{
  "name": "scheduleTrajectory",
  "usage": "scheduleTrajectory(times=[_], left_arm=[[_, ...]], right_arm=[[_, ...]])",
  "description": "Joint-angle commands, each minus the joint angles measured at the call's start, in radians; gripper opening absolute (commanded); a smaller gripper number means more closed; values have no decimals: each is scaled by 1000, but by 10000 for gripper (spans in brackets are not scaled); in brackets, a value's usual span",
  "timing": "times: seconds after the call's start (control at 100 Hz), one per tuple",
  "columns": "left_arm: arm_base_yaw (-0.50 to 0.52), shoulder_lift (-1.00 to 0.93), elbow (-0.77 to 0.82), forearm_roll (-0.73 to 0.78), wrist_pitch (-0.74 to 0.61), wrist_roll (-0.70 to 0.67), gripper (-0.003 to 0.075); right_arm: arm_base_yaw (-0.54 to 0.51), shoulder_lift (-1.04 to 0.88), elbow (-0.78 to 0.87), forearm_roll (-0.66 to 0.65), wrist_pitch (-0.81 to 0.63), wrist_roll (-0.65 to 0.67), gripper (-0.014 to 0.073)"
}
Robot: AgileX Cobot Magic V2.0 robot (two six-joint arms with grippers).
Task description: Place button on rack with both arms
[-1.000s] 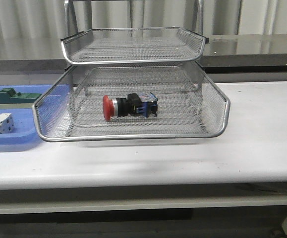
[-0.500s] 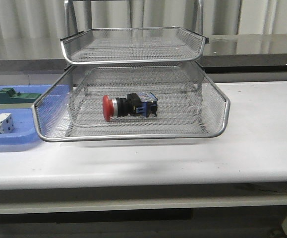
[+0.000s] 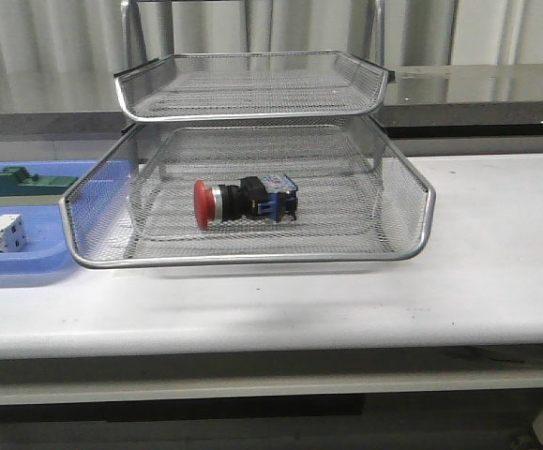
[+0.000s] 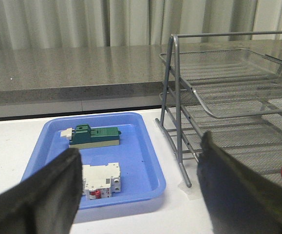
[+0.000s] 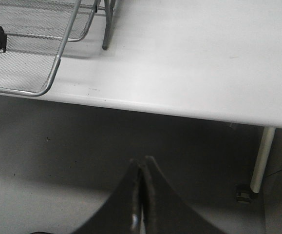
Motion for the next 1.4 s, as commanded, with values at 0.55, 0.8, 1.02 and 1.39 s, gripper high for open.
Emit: scheduleTrajectory(times=[0.55, 0.8, 1.02, 1.39], left_arm=[[2, 8, -28, -14, -86, -8, 4], [2, 8, -28, -14, -86, -8, 4], [2, 8, -28, -14, -86, -8, 4], [2, 8, -28, -14, -86, -8, 4]], right_arm=[[-9, 4, -30, 4, -60, -1, -68], [-9, 4, -30, 62, -80, -1, -68], [-9, 67, -30, 240, -111, -33, -67], [9, 314, -30, 490, -125, -246, -64]])
